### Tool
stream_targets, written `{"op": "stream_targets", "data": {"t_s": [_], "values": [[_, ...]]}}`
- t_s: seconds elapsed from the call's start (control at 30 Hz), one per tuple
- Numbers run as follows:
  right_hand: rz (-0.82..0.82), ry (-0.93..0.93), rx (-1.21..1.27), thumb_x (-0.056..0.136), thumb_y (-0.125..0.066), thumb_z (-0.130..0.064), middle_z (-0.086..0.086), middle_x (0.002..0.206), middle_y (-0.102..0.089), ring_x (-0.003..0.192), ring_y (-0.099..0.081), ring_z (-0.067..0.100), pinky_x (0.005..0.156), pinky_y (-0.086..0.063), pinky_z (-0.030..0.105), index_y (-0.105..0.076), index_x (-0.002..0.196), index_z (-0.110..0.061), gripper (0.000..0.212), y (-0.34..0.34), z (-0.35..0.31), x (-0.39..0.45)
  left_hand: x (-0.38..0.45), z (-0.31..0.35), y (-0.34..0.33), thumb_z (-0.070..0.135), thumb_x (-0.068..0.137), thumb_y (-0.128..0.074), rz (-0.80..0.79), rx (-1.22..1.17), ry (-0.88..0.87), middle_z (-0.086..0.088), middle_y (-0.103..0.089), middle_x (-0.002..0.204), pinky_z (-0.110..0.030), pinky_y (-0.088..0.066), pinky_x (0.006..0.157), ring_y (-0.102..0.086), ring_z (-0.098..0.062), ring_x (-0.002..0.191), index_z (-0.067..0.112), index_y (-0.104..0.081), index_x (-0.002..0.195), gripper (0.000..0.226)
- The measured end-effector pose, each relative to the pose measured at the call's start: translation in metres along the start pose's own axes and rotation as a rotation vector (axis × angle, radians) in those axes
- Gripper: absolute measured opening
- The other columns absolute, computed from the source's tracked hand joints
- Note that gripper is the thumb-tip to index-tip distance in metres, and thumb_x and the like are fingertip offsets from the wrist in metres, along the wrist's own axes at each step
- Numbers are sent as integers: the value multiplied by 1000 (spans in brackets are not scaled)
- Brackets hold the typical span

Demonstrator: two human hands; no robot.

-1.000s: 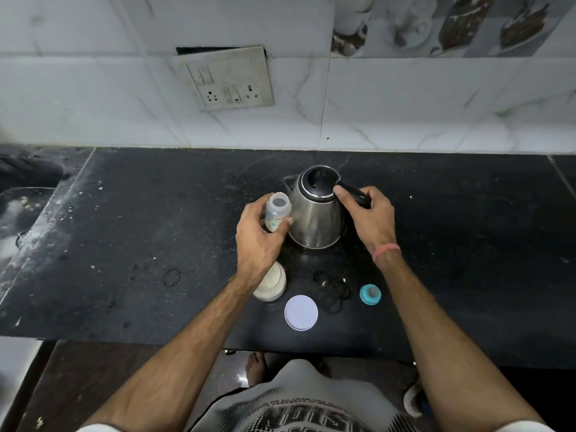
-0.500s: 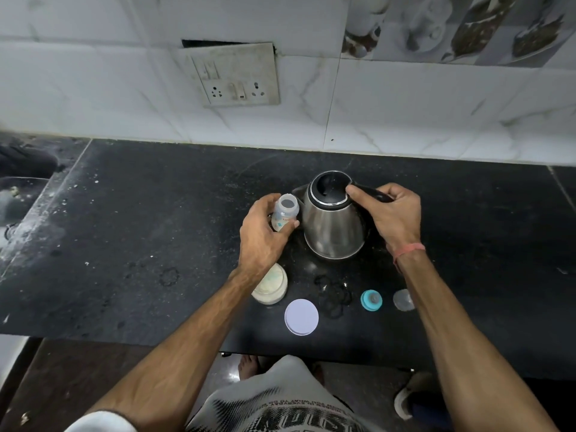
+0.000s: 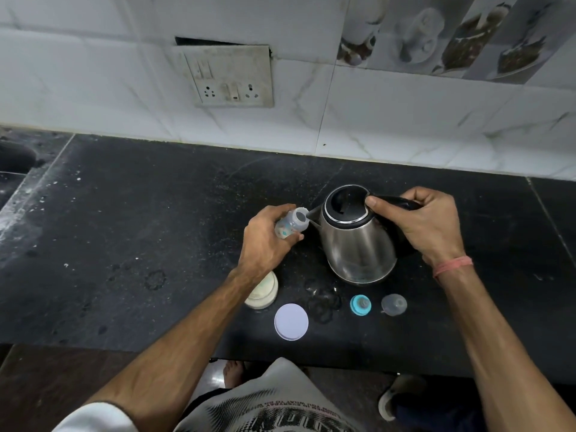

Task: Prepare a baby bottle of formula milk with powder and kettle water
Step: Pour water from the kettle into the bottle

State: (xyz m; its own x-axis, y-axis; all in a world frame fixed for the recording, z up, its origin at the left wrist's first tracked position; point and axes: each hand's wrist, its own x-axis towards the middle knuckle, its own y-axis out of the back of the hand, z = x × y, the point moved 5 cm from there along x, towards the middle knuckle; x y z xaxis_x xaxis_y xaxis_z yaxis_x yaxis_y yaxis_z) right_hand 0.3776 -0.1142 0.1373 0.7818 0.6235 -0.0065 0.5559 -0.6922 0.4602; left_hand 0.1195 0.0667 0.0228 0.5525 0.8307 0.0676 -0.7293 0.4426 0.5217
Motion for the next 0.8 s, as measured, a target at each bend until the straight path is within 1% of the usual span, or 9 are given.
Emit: {"op": "stream_targets", "data": {"t_s": [0.13, 0.27, 0.43, 0.53, 0.6, 0.8], "values": [[-3, -5, -15, 52, -102, -82, -1, 67, -77, 56, -66, 6, 51, -53, 26, -74, 73, -20, 71, 3, -2, -1, -1, 5, -3, 29, 82, -104, -30, 1, -17, 11, -75, 137, -45, -64, 109, -74, -10, 124, 28, -74, 147, 72], [3, -8, -16, 51, -102, -82, -3, 65, -76, 53, -64, 6, 50, -51, 24, -73, 72, -20, 72, 5, -9, 0, -1, 7, -1, 30, 81, -105, -27, 6, -20, 12, -75, 136, -43, -65, 108, -73, -9, 123, 29, -74, 145, 71], [-4, 11, -57, 48, -102, -85, -3, 63, -73, 52, -60, 6, 47, -48, 23, -71, 74, -16, 80, 4, -20, 1, -4, 8, 2, 33, 80, -105, -11, -8, -26, 16, -75, 133, -42, -65, 107, -74, -6, 121, 35, -75, 142, 69], [1, 20, -100, 46, -100, -88, 3, 68, -76, 54, -61, 8, 52, -51, 28, -72, 76, -15, 84, 6, -24, 2, -4, 7, 3, 34, 81, -105, -16, -6, -19, 16, -75, 135, -42, -65, 107, -73, -7, 122, 35, -74, 143, 70], [2, 17, -120, 46, -98, -90, 2, 68, -77, 54, -63, 8, 54, -52, 29, -74, 77, -17, 83, 8, -25, 2, -5, 8, 3, 34, 81, -105, -21, -2, -15, 15, -75, 136, -42, -65, 108, -73, -8, 123, 34, -74, 144, 70], [0, 25, -152, 45, -96, -93, -7, 61, -73, 49, -58, 1, 46, -46, 21, -75, 75, -23, 79, 9, -32, 0, -6, 11, 1, 33, 82, -105, -33, 5, -5, 13, -75, 137, -41, -65, 108, -72, -7, 123, 32, -74, 146, 70]]}}
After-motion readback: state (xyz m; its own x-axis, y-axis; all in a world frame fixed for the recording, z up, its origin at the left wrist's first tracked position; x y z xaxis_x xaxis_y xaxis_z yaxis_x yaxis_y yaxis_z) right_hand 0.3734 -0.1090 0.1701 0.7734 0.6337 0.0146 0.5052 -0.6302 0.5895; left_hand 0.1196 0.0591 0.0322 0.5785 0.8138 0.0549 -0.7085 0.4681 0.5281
